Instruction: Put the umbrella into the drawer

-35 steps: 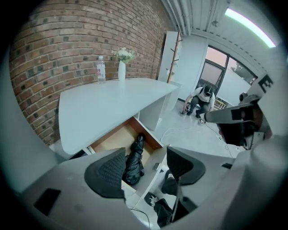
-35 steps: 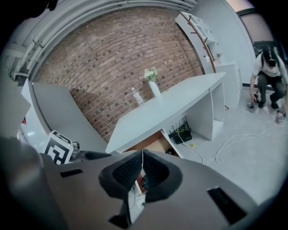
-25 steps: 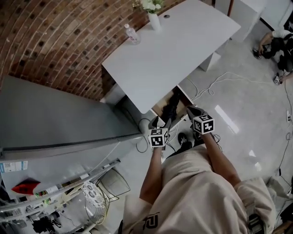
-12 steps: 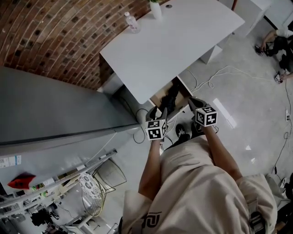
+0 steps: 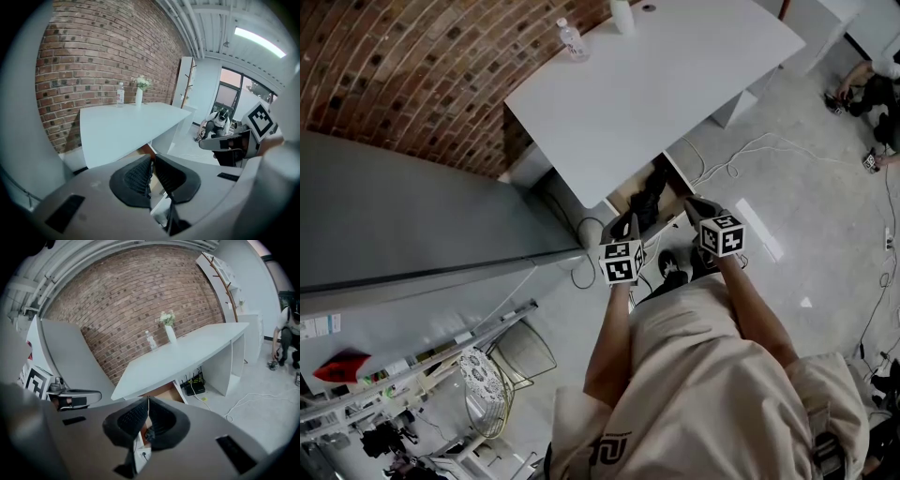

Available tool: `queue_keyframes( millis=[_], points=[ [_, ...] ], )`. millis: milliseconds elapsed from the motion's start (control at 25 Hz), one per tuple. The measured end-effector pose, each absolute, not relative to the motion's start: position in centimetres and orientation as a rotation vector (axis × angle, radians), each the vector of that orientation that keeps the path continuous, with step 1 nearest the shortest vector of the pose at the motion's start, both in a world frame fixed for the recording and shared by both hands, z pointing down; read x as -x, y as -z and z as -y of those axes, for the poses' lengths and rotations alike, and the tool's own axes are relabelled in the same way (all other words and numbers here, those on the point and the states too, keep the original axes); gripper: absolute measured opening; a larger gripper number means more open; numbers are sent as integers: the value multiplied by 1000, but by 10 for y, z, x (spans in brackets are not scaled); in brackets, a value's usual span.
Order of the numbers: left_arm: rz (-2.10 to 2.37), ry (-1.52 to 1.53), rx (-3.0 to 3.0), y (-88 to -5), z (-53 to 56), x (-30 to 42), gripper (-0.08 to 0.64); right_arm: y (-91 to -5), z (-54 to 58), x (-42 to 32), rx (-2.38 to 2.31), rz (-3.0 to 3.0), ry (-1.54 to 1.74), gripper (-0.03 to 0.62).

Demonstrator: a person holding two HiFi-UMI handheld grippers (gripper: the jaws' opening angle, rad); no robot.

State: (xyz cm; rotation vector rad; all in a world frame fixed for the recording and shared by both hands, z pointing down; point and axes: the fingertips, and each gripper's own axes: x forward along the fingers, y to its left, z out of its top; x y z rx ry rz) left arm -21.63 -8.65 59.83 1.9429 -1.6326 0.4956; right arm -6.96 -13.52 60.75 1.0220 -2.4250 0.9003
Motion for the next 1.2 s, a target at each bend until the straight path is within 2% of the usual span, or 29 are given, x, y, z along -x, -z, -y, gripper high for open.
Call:
queue_keyframes(
  millis=[280,520,1200],
  points=[
    [1626,-487,-1910,-602,84,220,9,-608,135,68,-1031,2424,-913,69],
    [1603,-405,-1904,-596,84,222,9,-605,135,71,-1034,2438,-907,67],
    [1571,-470,-1912,-605,74,218,9,-609,121,66,-1005,2389,-815,69]
  ],
)
